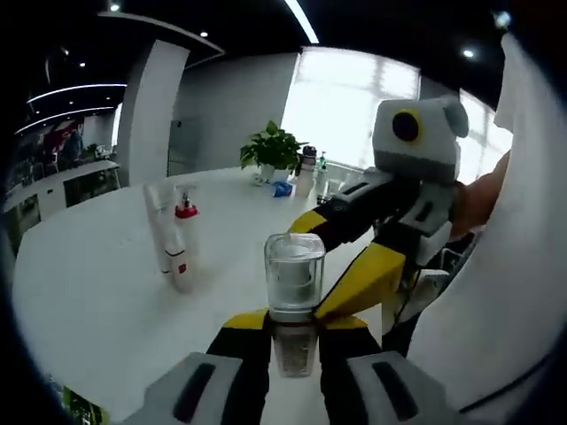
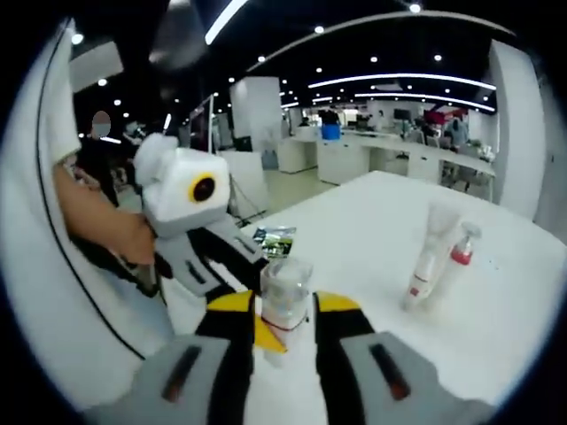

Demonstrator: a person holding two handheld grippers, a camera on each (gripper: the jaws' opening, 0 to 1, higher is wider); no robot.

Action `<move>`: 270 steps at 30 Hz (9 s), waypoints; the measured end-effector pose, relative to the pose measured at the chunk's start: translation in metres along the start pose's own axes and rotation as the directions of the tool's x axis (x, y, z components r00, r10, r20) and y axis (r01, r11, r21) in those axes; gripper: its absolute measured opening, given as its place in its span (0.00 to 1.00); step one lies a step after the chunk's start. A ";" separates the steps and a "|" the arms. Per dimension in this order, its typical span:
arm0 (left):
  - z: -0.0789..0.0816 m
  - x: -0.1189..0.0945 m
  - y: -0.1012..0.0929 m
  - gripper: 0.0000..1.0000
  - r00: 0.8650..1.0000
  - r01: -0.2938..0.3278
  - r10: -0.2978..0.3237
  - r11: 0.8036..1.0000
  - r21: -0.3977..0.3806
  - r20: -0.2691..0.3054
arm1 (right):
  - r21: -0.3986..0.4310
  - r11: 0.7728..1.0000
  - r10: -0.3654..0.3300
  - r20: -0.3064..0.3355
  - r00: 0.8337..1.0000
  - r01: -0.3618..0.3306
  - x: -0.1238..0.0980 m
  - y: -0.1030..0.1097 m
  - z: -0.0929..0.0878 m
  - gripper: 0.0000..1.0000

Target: Arrange the skincare products in the storage area until every visible bottle or jar stands upright without overlapping.

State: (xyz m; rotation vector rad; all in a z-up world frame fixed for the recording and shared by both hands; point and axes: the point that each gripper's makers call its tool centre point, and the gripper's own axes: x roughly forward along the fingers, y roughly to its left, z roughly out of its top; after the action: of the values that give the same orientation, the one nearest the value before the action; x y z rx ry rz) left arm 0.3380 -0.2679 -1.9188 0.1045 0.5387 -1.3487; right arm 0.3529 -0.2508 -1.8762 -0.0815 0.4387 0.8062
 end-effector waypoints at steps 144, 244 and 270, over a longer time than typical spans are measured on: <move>-0.061 -0.073 0.057 0.37 0.947 -0.322 0.315 0.908 -0.268 -0.068 | 0.279 0.665 -0.602 -0.348 0.719 0.692 0.058 -0.244 -0.103 0.18; -0.177 -0.171 0.192 0.16 0.625 -0.430 0.740 0.061 -0.901 -0.248 | 0.169 0.822 -0.454 -0.381 0.805 0.544 -0.032 -0.154 -0.166 0.27; -0.137 -0.168 0.180 0.00 0.693 -0.250 0.718 0.153 -0.956 -0.067 | 0.347 0.832 -0.349 -0.278 0.895 0.432 -0.016 -0.125 -0.144 0.25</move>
State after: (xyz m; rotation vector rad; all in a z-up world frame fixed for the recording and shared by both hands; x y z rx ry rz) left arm 0.4460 -0.0238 -2.0088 -0.9134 0.7501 -0.1583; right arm 0.3825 -0.3824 -2.0126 0.1288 0.7484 0.2859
